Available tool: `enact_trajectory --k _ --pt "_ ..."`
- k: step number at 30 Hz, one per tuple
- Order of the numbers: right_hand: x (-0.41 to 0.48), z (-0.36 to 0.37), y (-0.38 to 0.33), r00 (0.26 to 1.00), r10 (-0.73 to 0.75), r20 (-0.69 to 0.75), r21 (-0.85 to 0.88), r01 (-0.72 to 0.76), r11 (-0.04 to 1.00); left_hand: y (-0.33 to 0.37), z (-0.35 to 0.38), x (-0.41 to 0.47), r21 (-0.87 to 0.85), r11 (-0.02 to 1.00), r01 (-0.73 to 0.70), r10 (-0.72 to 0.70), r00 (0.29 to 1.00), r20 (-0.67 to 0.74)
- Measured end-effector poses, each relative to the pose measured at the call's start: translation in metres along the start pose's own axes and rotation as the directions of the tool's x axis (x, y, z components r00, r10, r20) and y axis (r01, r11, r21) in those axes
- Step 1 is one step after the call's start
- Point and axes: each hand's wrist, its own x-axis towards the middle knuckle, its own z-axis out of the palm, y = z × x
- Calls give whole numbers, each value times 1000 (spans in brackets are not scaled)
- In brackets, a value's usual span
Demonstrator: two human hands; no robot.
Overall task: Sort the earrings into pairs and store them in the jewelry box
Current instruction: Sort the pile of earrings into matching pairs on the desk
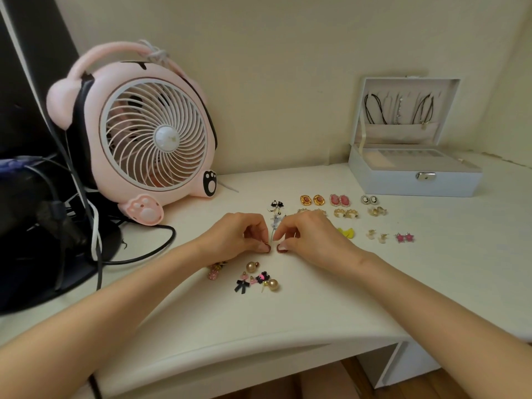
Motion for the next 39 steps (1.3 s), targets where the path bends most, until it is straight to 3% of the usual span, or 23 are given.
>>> enact_trajectory --k 8,12,15,19,27,33,39 --pt "-1 -1 1 1000 0 -27 -64 -2 998 4 -1 2 93 996 -6 8 1000 -23" --pt "-9 -7 -10 996 -81 -25 -21 81 997 11 -22 -13 123 992 -34 45 996 -84" --pt "-19 -10 -23 981 -136 141 173 111 979 17 -34 -28 188 980 -63 42 992 116" --pt "-29 -4 -28 957 -112 266 94 90 992 16 -24 -35 306 948 -84 16 975 220" --pt "-31 -3 -19 968 -68 241 118 41 992 17 -21 -28 367 930 -32 -61 969 238" --pt "-25 -10 -10 1000 11 24 38 -12 999 27 -13 -20 400 917 -11 -61 984 167" --pt "-23 -2 -6 999 47 7 -17 -47 999 27 -6 -12 352 934 -54 -5 986 165"
